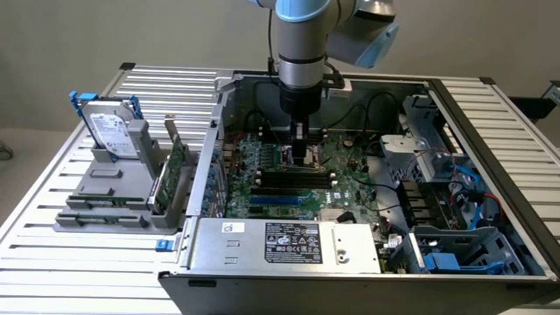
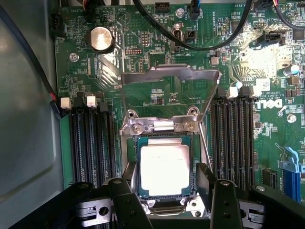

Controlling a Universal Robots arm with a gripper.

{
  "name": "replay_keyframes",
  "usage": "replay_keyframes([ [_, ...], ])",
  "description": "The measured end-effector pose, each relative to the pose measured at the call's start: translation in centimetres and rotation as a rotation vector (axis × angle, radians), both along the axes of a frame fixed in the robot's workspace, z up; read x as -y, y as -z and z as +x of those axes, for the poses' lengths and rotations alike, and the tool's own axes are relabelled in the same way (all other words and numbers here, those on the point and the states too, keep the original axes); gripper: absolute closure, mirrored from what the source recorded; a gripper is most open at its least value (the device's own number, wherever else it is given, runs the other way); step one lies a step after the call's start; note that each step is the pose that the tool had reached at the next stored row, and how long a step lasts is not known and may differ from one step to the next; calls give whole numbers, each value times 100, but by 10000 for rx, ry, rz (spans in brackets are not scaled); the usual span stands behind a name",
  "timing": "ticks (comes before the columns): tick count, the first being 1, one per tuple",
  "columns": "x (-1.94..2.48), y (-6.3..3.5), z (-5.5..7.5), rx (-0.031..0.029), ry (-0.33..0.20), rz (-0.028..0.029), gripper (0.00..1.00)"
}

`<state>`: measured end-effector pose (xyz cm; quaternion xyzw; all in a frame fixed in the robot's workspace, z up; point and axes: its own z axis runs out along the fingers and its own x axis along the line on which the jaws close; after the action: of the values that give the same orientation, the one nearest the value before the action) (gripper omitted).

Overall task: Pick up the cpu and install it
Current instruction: 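Place the cpu into insertion slot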

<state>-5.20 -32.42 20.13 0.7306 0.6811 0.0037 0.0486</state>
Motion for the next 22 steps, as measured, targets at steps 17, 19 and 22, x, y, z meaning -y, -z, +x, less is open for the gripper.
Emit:
replay_keyframes([
  [17, 0, -9, -75, -31, 0, 26, 38],
  [19, 0, -8, -86, -31, -1, 28, 38],
  [22, 0, -5, -99, -30, -1, 27, 38],
])
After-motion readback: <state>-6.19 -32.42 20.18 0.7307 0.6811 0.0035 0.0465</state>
